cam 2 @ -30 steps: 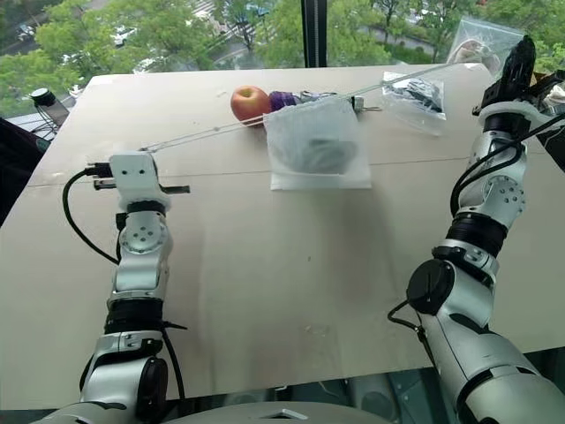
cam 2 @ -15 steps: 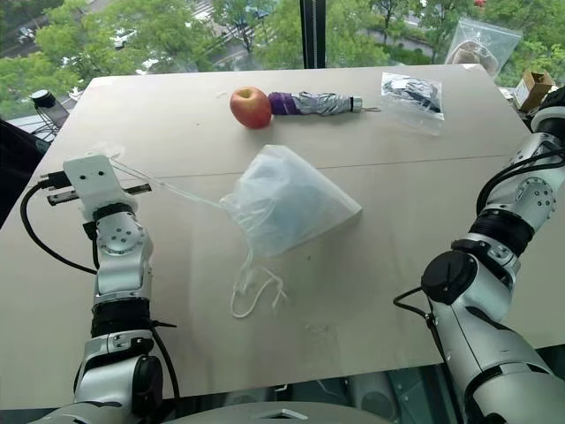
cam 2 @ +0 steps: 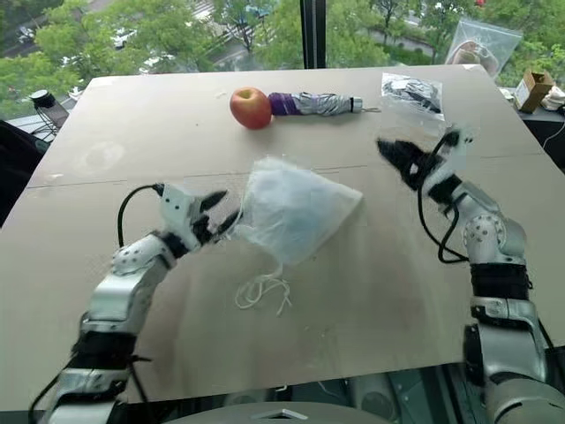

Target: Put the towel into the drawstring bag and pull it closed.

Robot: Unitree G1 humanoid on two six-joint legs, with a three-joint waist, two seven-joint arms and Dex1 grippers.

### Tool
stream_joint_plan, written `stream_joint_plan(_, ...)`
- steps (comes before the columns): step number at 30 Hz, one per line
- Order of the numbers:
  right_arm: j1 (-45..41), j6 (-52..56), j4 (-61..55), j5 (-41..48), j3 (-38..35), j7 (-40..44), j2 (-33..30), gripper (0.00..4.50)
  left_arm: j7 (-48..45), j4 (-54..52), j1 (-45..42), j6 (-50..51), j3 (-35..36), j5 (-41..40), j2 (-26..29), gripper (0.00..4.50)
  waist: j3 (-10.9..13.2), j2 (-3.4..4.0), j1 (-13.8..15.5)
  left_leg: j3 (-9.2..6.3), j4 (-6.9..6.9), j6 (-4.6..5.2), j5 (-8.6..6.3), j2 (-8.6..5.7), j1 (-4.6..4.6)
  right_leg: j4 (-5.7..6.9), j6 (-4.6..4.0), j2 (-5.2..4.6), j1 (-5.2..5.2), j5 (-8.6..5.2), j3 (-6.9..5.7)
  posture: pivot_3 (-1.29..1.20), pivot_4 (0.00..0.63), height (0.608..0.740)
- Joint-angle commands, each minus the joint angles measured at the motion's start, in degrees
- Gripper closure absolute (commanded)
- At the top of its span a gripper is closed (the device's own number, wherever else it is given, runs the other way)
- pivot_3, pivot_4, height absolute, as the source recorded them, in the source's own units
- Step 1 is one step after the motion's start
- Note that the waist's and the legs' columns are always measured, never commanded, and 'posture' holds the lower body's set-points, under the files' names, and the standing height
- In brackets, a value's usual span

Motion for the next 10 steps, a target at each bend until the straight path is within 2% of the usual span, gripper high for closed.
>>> stream_joint_plan(1,5.8,-10.4,0.5,-11.1,4.8,11.0,-6.1,1.11,-5.8,-2.7,6.4,0.5,3.7,-0.4,6.1,0.82,0.0,0.00,0.1,-0.02,0.01,0.00,0.00,0.00,0.02,-0.01,-0.01,0.00,0.01,-0.01,0.00,0.00,0.150,0.740)
stream_joint_plan(5,11.5,-20.5,4.5,-16.6,4.4,18.4,-9.9,1.11,-7.4,-3.9,12.8,-0.6,9.0,-1.7,8.4,0.82,0.0,0.00,0.1,-0.03,0.04,0.01,0.00,-0.01,0.07,-0.04,-0.02,0.00,0.02,-0.02,0.13,0.00,0.150,0.740)
stream_joint_plan(10,14.1,-22.4,6.0,-15.6,0.7,22.2,-11.0,1.11,-8.6,-4.8,17.3,-2.5,12.8,-1.0,9.0,0.82,0.0,-0.03,0.0,0.01,0.15,0.01,0.01,-0.01,0.18,0.01,-0.23,0.03,0.07,-0.13,0.20,0.00,0.150,0.740)
